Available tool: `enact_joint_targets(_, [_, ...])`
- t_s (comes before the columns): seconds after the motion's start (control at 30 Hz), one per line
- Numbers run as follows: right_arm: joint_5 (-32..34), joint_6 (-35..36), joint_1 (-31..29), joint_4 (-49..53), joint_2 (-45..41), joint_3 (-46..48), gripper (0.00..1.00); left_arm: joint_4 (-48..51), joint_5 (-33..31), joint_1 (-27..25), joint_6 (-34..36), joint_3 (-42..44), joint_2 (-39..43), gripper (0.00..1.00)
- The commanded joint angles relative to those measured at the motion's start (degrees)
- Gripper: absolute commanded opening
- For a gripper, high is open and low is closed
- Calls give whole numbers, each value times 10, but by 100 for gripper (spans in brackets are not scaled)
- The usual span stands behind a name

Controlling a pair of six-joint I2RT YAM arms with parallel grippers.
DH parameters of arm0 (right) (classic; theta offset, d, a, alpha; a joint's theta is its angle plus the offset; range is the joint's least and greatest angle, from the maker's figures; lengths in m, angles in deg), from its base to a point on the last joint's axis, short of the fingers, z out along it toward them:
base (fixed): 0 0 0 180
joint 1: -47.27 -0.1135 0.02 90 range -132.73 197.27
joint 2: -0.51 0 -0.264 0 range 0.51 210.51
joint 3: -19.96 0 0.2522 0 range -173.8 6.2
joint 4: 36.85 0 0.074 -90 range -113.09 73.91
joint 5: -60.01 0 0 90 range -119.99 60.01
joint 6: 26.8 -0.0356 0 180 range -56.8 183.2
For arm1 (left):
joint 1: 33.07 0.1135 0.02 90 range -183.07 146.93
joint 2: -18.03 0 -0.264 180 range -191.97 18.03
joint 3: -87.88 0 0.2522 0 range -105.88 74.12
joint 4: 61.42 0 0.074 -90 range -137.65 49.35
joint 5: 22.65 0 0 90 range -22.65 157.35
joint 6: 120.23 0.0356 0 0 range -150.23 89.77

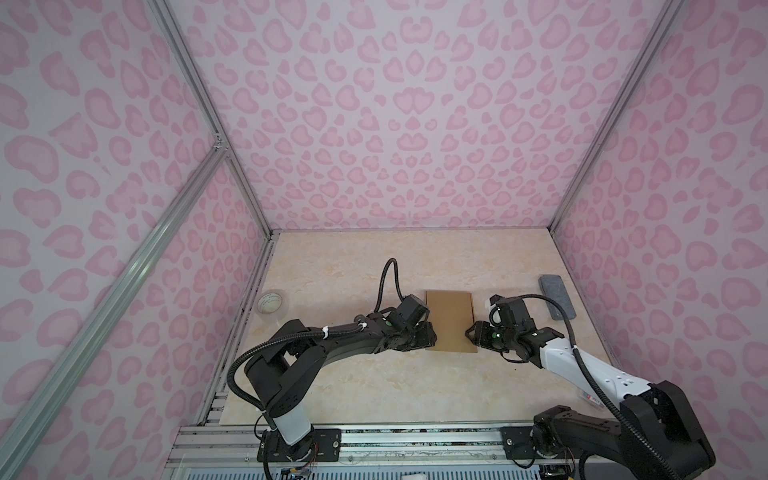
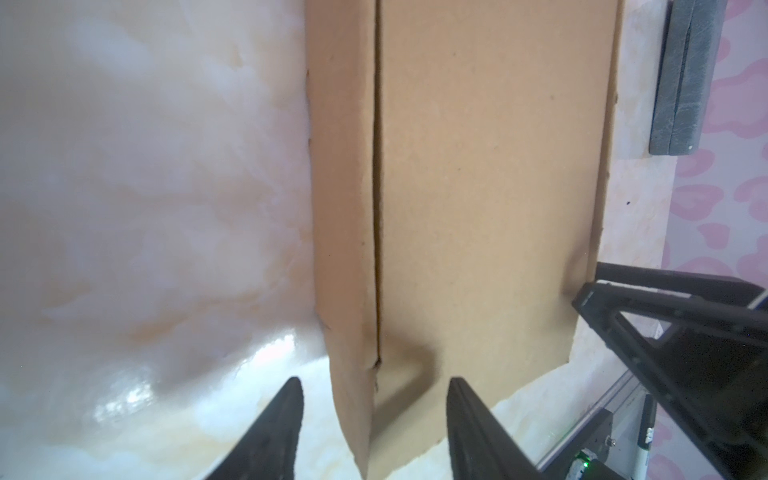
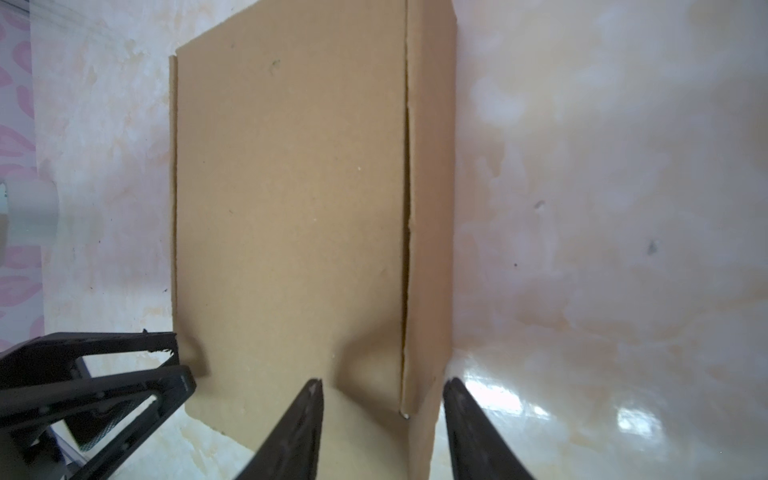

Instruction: Fold the paper box

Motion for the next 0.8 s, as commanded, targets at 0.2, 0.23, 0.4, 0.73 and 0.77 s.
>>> enact_joint_targets(0.2, [20,9,0,25,-17,-12,50,33,-32,9,30,-17,21,60])
enact_joint_targets(0.23, [21,9,0,28,-19,-14,50,37,-35,12,35,-20,23,60])
enact_joint_targets(0.4, [18,10,0,38,-37,-18,49,66,-56,23,64,-36,31,61])
enact_joint_targets(0.73, [31,11,-29,59,-71,-24,48,157,-107,60,141,-134,21,66])
enact_joint_targets(0.77, [31,10,-29,58,-73,-23,48,164,-95,75,134,-145,15,71])
